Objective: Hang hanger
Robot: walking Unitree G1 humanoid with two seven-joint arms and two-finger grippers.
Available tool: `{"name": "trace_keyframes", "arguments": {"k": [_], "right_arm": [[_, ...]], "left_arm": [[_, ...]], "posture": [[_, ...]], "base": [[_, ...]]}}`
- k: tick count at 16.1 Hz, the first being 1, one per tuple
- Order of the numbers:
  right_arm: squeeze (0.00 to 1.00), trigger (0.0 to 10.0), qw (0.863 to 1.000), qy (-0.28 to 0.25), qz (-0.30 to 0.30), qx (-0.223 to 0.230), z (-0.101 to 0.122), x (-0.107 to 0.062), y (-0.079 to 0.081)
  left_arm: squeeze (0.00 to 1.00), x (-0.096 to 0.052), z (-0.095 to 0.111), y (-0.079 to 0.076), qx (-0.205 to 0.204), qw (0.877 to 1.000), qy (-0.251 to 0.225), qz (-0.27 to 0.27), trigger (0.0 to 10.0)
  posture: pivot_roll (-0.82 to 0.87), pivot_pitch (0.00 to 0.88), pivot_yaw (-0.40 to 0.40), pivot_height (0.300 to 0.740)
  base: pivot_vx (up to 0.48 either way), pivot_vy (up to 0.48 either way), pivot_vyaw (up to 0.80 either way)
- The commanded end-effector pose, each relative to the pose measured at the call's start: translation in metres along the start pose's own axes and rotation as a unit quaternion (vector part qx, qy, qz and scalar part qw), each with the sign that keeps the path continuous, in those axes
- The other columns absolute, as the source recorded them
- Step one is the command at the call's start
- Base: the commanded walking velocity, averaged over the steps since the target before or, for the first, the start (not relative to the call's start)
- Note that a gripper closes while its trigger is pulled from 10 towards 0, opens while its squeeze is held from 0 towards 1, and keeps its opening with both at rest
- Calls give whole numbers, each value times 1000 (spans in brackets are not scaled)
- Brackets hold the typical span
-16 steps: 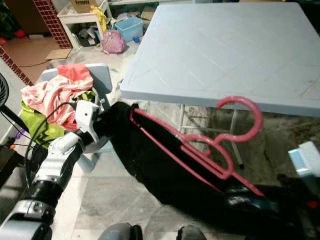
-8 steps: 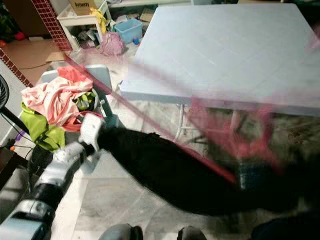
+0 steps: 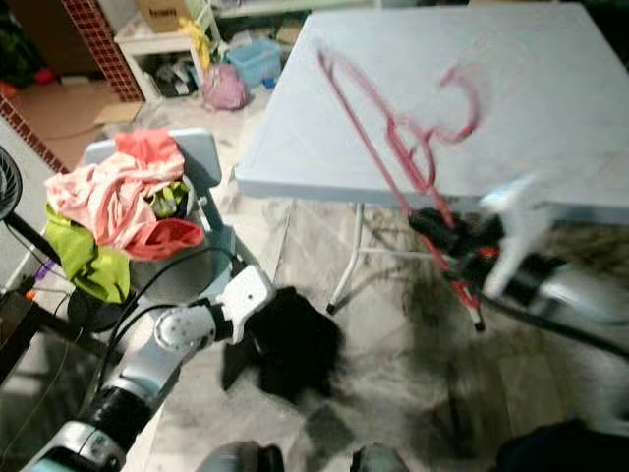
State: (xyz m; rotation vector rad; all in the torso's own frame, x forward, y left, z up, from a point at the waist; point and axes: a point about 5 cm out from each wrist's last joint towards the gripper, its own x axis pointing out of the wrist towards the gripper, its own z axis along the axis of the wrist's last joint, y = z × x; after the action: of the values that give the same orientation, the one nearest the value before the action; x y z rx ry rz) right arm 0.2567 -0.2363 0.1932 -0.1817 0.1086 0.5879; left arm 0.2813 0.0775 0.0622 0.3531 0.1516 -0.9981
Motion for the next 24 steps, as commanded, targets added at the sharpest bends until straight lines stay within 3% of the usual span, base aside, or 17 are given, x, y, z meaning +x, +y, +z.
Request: {"name": "trace_keyframes", "arguments": {"k": [1,6,9,13,14,15,17,18,24], "right_arm": [[0,10000,1000,1,-5,-22,-3,8,4],[0,10000,999,5,-45,-30,-26,20,7],[0,10000,998,-2,-55,-38,-30,20,9],[0,10000,999,-12,-30,-44,-39,25,21],[0,10000,998,-20,-34,-47,-40,28,22],[0,10000,998,-25,-40,-45,-39,29,21],[0,10000,997,-39,-58,-33,-38,29,19],[0,10000,996,-48,-74,-25,-37,28,18],[0,10000,988,-75,-131,-18,-41,27,23]], "left_arm": [[1000,-4,8,5,7,1000,-19,10,10000],[1000,-17,15,17,-28,997,-44,57,10000],[1000,-23,23,27,-20,994,-63,83,10000],[1000,-29,52,56,-6,974,-119,192,10000],[1000,-33,56,63,5,965,-128,228,7098],[1000,-34,57,64,13,964,-131,232,0],[969,-37,58,66,19,960,-136,244,0],[0,-40,60,69,24,954,-141,263,0],[0,-57,72,91,73,917,-164,356,0]], "posture": [[-121,77,123,740],[-105,76,110,740],[-106,74,111,740],[-102,67,116,740],[-102,67,116,740],[-102,67,116,740],[-97,66,108,740],[-94,66,108,740],[-92,63,111,740]], "base": [[0,0,0],[0,0,0],[0,0,0],[0,0,0],[0,0,0],[0,0,0],[0,0,0],[0,0,0],[0,0,0]]}}
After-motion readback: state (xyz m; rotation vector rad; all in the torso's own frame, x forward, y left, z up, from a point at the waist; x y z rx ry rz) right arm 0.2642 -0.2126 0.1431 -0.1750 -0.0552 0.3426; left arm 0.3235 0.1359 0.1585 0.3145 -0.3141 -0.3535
